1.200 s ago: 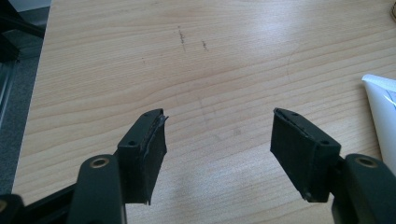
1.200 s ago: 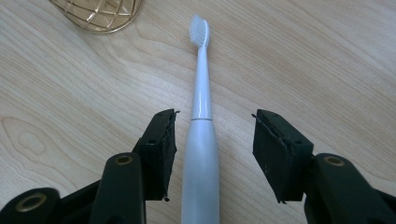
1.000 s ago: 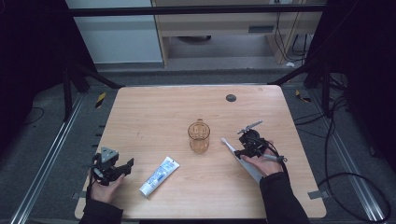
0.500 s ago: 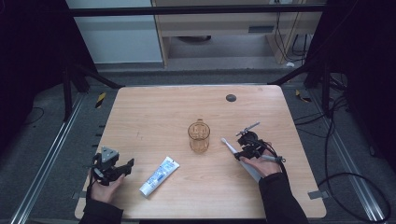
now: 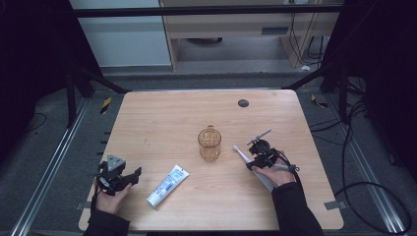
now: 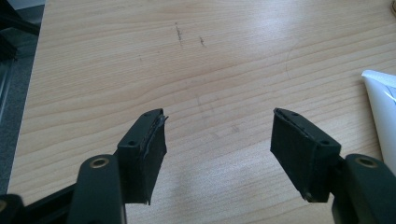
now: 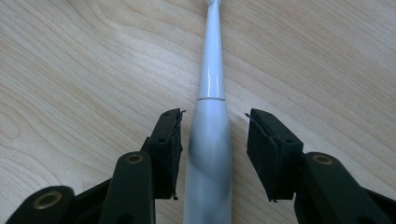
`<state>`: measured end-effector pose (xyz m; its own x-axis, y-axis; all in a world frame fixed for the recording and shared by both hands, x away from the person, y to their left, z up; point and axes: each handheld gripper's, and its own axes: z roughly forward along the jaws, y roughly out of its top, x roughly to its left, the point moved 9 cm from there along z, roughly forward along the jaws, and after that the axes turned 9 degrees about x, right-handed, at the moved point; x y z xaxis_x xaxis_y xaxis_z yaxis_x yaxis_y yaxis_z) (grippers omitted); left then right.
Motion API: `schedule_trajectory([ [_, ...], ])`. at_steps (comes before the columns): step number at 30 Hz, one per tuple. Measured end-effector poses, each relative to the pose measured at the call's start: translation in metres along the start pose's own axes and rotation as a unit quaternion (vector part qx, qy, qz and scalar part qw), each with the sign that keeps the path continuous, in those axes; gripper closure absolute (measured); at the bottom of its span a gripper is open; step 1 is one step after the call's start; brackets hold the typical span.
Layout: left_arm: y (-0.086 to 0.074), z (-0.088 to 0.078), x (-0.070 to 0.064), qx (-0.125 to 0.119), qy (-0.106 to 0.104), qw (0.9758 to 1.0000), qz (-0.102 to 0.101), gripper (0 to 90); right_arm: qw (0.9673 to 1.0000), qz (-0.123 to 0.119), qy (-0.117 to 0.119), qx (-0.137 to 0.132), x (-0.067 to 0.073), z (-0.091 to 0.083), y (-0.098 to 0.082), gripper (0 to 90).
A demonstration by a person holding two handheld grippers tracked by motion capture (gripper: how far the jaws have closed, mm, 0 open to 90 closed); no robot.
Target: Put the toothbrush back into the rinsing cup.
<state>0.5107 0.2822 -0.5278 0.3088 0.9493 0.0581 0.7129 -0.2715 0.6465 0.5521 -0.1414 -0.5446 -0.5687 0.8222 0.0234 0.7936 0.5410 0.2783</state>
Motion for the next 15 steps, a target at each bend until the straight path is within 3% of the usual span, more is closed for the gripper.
schedule_trajectory([
  [15,-0.0003,0.0004,0.0001,0.001,-0.001,1.0000,0.000,34.6,0.9998,0.004,0.007,0.016,-0.0003,0.0095,-0.0049,58.9],
])
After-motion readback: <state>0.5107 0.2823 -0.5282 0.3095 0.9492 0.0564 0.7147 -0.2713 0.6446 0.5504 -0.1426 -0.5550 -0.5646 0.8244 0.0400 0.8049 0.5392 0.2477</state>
